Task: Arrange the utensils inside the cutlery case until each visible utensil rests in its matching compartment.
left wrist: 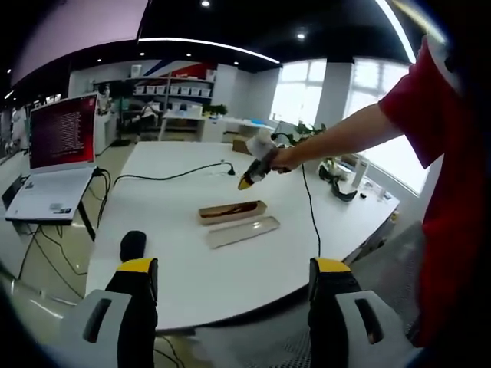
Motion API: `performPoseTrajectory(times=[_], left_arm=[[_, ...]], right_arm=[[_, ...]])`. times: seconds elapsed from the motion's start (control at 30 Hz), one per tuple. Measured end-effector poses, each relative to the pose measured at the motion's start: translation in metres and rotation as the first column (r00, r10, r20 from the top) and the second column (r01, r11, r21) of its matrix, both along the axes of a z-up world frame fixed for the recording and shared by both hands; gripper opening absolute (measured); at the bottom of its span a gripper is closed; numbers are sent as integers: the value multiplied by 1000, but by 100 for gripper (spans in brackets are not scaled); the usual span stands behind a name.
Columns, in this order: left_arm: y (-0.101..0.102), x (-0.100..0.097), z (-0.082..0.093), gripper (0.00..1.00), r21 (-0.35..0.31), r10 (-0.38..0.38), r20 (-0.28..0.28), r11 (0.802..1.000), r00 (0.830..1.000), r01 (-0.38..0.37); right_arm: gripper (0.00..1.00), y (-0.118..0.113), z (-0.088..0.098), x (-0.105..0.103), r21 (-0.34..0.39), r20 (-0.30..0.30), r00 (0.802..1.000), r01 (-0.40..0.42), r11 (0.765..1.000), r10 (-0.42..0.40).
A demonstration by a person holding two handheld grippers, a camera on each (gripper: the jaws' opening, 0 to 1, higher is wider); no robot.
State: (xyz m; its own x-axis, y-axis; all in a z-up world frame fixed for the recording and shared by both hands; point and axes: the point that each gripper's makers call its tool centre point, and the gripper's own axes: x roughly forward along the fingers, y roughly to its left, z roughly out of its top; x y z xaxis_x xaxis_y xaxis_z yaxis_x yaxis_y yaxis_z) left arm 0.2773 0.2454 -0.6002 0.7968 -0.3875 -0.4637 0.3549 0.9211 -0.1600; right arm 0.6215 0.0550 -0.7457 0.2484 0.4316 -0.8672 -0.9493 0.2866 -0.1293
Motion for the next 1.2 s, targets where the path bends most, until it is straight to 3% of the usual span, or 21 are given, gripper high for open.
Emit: performPoseTrajectory(times=[0.27, 0.4, 0.47, 0.67, 0.73, 0.77, 0.87, 0.93, 1.03, 1.13, 1.2], left_arm=[[-3, 6, 7, 83, -5, -20, 18, 1000, 1000, 20], [-6, 9, 10, 83, -17, -33, 30, 999, 999, 34], [-7, 13, 13, 81, 6, -53, 68, 999, 996, 52], [-8, 13, 2, 80, 32, -82, 43, 996, 996, 81], [-7, 16, 4, 79, 33, -100, 58, 995, 993, 98], [-9, 20, 9, 78, 27, -118, 93, 993, 989, 116], [-14, 30, 10, 76, 3, -157, 123, 987, 980, 158], [-22, 36, 0, 77, -22, -188, 84, 981, 979, 191], [-34, 49, -7, 79, -35, -226, 73, 973, 971, 229], [-44, 65, -10, 83, 21, -271, 90, 963, 958, 270], [-48, 76, -14, 87, 30, -273, 68, 962, 959, 272]], right_arm=[[0, -26, 4, -13, 2, -2, 998, 67, 998, -67], [5, -27, 18, -21, 66, 9, 994, 105, 992, -105], [6, -33, 23, -21, 93, 10, 990, 141, 986, -142], [11, -49, 37, -32, 144, 31, 983, 174, 974, -180], [13, -55, 45, -38, 158, 28, 980, 190, 969, -197], [15, -58, 50, -41, 165, 31, 978, 196, 967, -204], [17, -65, 62, -45, 183, 43, 973, 216, 959, -227], [19, -70, 68, -50, 184, 55, 972, 213, 960, -227], [21, -73, 75, -56, 206, 59, 970, 218, 954, -234], [23, -73, 76, -65, 233, 51, 971, 218, 948, -235], [26, -76, 74, -71, 234, 47, 969, 225, 946, -242]])
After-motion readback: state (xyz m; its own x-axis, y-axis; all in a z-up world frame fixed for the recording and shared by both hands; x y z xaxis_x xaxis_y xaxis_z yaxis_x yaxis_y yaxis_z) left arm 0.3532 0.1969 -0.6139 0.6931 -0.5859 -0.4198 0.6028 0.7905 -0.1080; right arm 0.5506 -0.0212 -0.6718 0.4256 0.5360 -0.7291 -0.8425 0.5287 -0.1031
